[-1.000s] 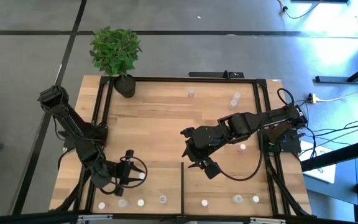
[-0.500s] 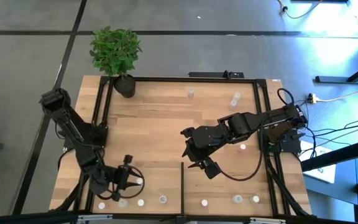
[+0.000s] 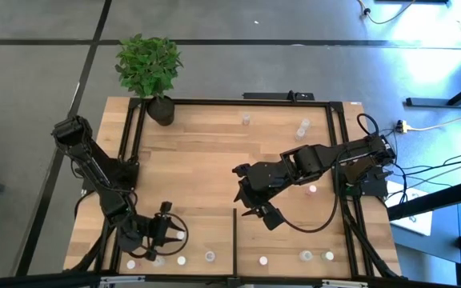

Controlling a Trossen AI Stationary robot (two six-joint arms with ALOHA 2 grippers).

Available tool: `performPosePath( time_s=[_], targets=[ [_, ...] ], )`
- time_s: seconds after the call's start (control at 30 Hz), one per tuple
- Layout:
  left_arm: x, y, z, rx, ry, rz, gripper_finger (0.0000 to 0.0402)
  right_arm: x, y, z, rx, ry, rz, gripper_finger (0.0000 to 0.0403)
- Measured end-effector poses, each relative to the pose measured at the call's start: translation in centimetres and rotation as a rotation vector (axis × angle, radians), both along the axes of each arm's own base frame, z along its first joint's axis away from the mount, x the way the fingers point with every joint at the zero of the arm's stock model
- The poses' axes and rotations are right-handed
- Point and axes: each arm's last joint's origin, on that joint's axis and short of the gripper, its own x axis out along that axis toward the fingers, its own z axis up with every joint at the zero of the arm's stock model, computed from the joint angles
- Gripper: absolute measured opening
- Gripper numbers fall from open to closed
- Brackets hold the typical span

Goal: Pick and place medicine bottles onto shelf by color
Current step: Put the top green pill bottle on the shelf aligned with the other green pill bottle

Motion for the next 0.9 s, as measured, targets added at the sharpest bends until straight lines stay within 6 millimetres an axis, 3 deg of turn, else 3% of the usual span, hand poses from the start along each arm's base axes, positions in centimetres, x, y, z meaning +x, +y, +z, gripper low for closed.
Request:
performPosePath(
  time_s=[0.9],
  targets=[
    [0.3, -0.5, -1.5, -0.001, 0.038, 0.026, 0.0106, 0.0, 0.0, 0.0, 0.0, 0.0, 0.0, 0.021]
  ],
)
